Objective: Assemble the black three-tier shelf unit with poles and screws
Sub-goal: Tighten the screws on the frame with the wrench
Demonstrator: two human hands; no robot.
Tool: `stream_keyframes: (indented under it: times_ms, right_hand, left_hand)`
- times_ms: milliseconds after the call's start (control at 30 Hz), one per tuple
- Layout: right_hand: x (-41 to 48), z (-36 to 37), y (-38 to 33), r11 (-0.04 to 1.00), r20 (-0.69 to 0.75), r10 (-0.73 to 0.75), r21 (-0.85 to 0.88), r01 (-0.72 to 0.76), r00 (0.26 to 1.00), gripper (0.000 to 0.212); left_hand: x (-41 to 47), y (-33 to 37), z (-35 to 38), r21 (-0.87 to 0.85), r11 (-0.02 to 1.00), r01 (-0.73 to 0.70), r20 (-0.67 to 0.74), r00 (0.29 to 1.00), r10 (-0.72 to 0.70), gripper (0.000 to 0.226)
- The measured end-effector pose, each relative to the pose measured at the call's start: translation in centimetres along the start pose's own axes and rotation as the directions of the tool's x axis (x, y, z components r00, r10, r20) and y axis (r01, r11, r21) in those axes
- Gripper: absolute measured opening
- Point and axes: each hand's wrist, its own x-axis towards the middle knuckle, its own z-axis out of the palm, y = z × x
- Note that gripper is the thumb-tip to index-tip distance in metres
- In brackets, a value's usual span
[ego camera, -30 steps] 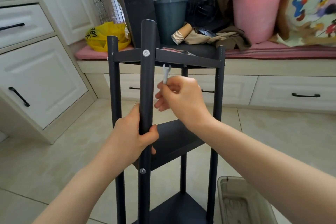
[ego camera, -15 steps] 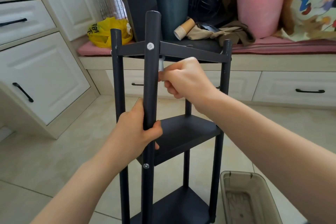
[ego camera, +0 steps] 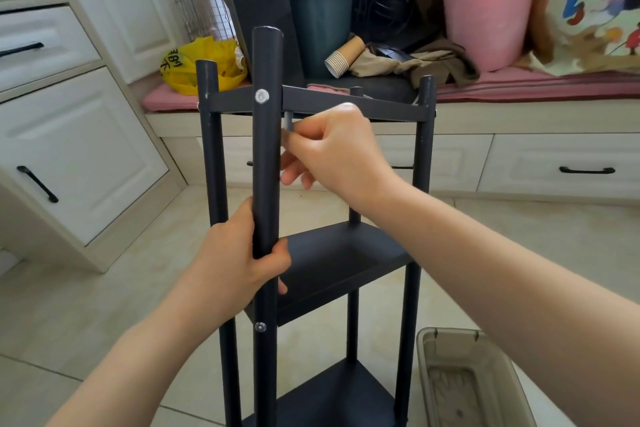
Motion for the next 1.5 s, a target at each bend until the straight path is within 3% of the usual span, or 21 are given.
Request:
stream_keyframes:
  times_ms: [133,333,467,600,800,933,1133,1300,1500]
  right_hand:
    - [0.2,1.8,0.8,0.997,-0.080,-0.051,0.049,0.055,0.996,0.024]
    - [0.1,4.0,2.1,0.975,-0.220,-0.214,-0.107,0.194,0.952,0.024]
    - [0.2,4.1,2.4,0.968,-0.251,-0.248,-0.108,0.227,0.936,0.021]
    - [0.1,3.7,2.3,0.975,-0.233,-0.218,-0.086,0.204,0.948,0.022]
    - [-0.4,2.3,2.1,0.979,-0.075,-0.132,-0.167,0.118,0.988,0.025]
    - [-0.5,1.3,1.6,0.969,-0.057,-0.127,-0.221,0.111,0.990,0.027]
    - [-0.1,0.1,0.3,0.996,-0.022,-0.038,-0.077,0.037,0.999,0.021]
    - [-0.1,0.1,0.0,0.994,0.047,-0.019,-0.111,0.025,0.999,0.021]
    - [0.0,0.7,0.2,0.986,-0.026,-0.095,-0.144,0.090,0.995,0.023]
  left_hand:
    - [0.2,-0.3,-0.5,0.006,1.000,0.011,0.002,1.000,-0.011,0.021]
    - [0.4,-0.7,-1.1,0.010,1.000,-0.022,0.035,0.999,0.022,0.024]
    - [0.3,-0.8,-1.1,0.037,0.999,-0.040,0.009,0.999,0.040,0.022]
    - [0.2,-0.7,-1.1,0.048,0.998,-0.040,-0.001,0.999,0.040,0.024]
    - [0.1,-0.4,-1.0,0.039,0.998,-0.039,0.005,0.999,0.038,0.023]
    - [0.1,-0.4,-0.9,0.046,0.998,-0.050,0.004,0.999,0.049,0.022]
    - [0.1,-0.9,-0.9,-0.006,1.000,-0.021,0.017,1.000,0.021,0.021]
    - [0.3,-1.1,-1.2,-0.028,0.999,-0.020,0.032,0.999,0.021,0.018]
    - [0.3,-1.3,-1.2,-0.027,0.999,-0.028,0.044,0.999,0.029,0.018]
